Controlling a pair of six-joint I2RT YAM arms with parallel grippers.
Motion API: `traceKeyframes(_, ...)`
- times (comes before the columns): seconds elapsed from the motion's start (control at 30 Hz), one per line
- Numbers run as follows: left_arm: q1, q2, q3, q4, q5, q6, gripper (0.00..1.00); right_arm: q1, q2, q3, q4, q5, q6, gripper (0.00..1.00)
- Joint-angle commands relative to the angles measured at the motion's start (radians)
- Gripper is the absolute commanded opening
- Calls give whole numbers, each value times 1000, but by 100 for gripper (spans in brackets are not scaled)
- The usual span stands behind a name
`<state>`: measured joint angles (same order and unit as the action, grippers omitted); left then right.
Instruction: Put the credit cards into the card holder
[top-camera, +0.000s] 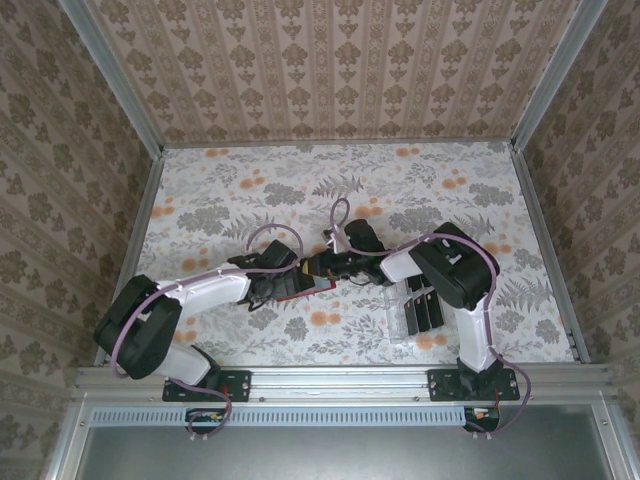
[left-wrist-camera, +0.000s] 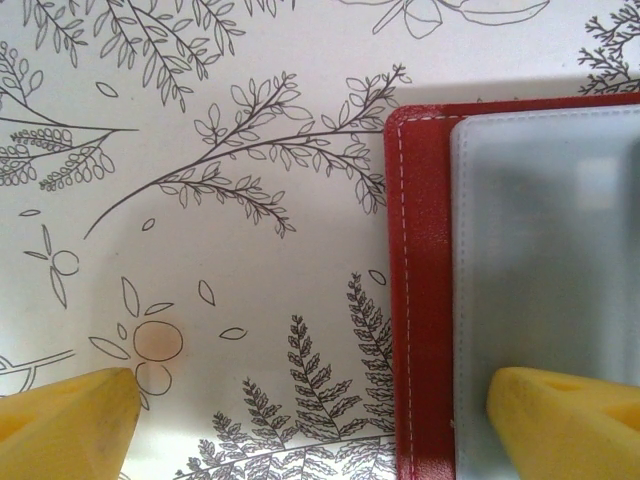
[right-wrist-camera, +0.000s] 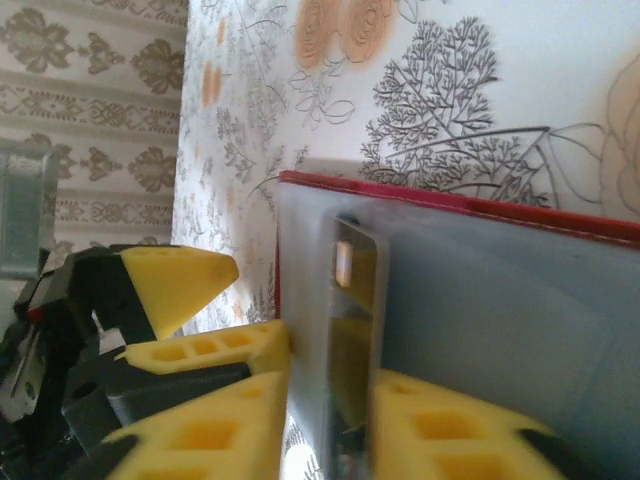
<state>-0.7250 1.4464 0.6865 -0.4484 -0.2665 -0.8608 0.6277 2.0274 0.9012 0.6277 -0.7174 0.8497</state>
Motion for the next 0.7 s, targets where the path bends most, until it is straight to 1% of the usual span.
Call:
traceKeyframes(0.0,3,20,-23,-46,-8,-3,100,5,-23,-9,-154,44,-49,42)
traceKeyframes(0.07,4,11,-25,-44,-7,1,100,2,-45,-10,-185,54,-62,47)
traceKeyframes(0.23,22,-24,-31,-46,-10,13,100,-9,-101,-16,-283,95,-93,53)
traceKeyframes(0.5,68,-75,-45,-33,-1,44,100,-26,-192,-23,-446,162,-134,54)
traceKeyframes(0.67,95,-102,-47,-31,9,66,100,-25,-267,5,-556,206,-155,54)
